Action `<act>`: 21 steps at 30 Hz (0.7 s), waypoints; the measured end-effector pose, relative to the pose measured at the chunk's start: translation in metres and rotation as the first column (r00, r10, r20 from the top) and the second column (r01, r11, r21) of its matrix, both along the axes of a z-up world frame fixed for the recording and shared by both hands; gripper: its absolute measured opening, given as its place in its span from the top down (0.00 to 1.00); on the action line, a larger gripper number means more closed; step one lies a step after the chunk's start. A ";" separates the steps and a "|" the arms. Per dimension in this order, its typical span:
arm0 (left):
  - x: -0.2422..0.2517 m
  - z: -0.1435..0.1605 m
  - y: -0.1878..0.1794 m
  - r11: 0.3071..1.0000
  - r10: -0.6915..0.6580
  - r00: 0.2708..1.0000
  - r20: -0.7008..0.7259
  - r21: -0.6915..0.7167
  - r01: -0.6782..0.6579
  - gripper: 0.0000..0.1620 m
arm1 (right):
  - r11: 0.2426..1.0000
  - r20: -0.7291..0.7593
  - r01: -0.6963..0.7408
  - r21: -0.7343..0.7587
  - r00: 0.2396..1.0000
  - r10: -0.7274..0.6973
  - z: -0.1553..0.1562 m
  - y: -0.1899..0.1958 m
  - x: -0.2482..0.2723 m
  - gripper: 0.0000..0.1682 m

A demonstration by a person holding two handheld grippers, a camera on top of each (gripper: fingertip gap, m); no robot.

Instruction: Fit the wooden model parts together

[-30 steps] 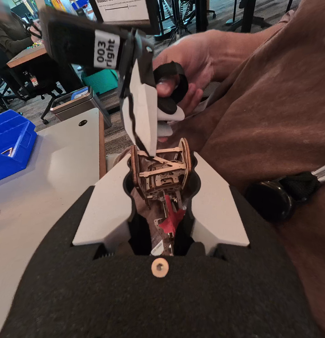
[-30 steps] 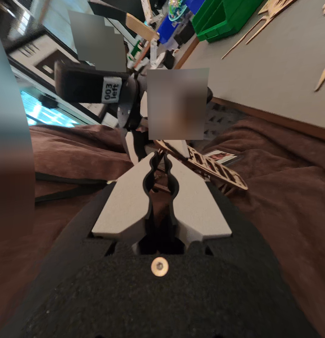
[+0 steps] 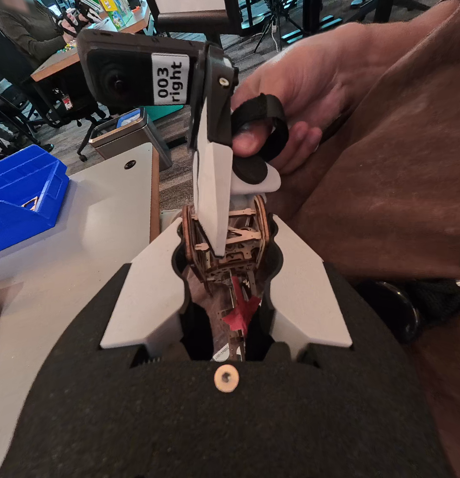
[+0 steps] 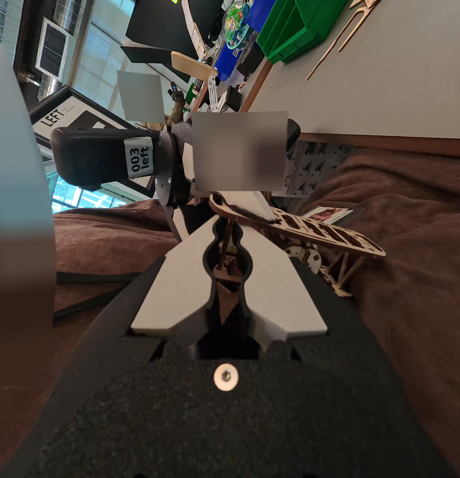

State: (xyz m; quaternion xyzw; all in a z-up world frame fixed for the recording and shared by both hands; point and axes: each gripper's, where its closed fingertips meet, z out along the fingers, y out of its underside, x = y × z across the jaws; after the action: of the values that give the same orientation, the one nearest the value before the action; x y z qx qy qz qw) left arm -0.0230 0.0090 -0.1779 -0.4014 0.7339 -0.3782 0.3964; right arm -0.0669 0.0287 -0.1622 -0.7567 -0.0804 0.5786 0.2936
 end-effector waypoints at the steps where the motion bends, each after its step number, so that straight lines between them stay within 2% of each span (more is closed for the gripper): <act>1: 0.000 0.000 0.000 1.000 0.001 1.000 -0.001 0.002 -0.001 0.65 | 1.000 0.001 0.004 0.004 1.000 -0.004 0.000 0.000 0.000 0.98; 18: 0.000 0.000 0.001 1.000 0.017 1.000 0.007 -0.006 -0.017 0.63 | 0.999 -0.010 0.033 0.020 0.999 -0.032 0.001 0.001 0.002 0.99; 21: -0.001 0.003 0.011 0.991 0.088 0.994 0.072 0.092 -0.094 0.63 | 0.998 -0.033 0.053 0.020 0.998 -0.052 0.004 0.004 0.006 0.99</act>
State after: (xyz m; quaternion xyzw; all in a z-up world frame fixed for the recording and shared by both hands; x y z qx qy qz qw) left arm -0.0236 0.0203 -0.1745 -0.4020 0.7181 -0.3378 0.4568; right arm -0.0611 0.0326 -0.1583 -0.7459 -0.0619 0.5819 0.3181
